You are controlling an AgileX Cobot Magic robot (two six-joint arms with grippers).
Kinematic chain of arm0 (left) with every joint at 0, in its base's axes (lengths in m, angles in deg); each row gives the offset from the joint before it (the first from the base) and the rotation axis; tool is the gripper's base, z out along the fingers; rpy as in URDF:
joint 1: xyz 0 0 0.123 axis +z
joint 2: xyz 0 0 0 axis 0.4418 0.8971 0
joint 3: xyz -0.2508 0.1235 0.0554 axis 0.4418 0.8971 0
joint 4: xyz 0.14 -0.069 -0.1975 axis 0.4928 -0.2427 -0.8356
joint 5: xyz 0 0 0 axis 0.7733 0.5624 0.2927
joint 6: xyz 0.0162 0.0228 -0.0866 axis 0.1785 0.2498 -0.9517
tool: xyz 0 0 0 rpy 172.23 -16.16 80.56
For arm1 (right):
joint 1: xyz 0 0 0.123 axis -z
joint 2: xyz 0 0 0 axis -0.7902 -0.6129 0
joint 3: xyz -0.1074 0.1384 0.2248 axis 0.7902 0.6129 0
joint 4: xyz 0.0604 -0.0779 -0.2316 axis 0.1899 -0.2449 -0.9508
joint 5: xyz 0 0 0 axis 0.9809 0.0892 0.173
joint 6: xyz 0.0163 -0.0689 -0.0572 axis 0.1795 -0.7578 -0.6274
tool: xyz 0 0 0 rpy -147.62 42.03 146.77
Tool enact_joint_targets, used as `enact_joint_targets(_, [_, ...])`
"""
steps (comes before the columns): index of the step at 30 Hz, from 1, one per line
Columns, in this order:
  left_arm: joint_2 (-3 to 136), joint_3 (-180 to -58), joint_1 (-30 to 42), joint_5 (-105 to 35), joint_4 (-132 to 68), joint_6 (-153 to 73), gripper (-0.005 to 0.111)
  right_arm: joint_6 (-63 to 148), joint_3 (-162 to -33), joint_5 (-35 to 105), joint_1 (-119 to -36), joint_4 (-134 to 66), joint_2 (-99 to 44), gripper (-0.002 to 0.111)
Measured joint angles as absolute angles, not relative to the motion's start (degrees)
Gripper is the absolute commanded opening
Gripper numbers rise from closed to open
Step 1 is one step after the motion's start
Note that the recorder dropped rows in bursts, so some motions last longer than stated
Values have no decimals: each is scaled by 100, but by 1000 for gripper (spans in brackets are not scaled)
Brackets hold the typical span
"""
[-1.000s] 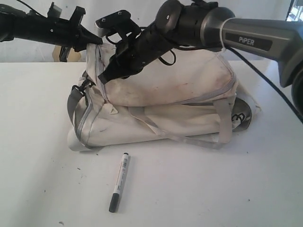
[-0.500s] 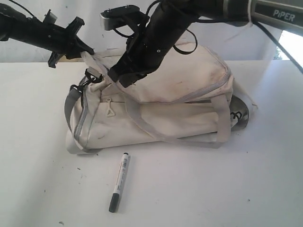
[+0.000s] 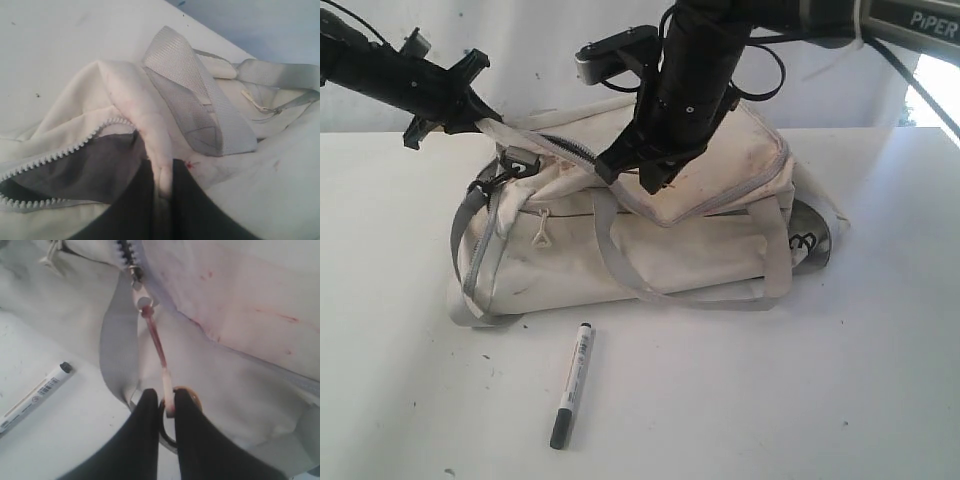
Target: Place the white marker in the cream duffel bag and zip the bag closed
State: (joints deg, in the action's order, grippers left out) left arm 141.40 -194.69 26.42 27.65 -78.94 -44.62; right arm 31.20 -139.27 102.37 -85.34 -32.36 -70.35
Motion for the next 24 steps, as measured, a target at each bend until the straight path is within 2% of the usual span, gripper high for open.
enact_joint_targets(3, [14140, -19469, 2664, 2827, -7883, -4397, 21, 3158, -13927, 10225, -8534, -3275, -7035, 0])
enact_joint_targets(4, [14140, -19469, 2677, 2838, -7883, -4362, 30, 3158, -13927, 10214, -8534, -3275, -7035, 0])
enact_joint_targets(5, [14140, -19469, 2676, 2847, -7872, -4328, 50, 3158, -13927, 10185, -8534, -3275, -7035, 0])
enact_joint_targets(6, [14140, -19469, 2709, 2862, -7828, -4298, 59, 3158, -13927, 10183, -8534, -3275, -7019, 0])
enact_joint_targets(7, [14129, -19469, 2736, 2886, -7819, -4298, 73, 3158, -13927, 10145, -8534, -3275, -7021, 0])
enact_joint_targets(9, [14077, -19469, 2791, 2940, -7803, -4298, 79, 3158, -13927, 10070, -8534, -3275, -6998, 0])
enact_joint_targets(12, [13757, -19469, 2828, 3112, -7776, -4338, 75, 2988, -13927, 10009, -8534, -3167, -6998, 0])
enact_joint_targets(16, [13433, -19456, 2840, 3457, -7788, -4864, 55, 2931, -13927, 9749, -8534, -3085, -6998, 0])
enact_joint_targets(24, [12577, -18734, 2635, 3504, -7731, -5166, 54, 2922, -13927, 9628, -8534, -3085, -6995, 0])
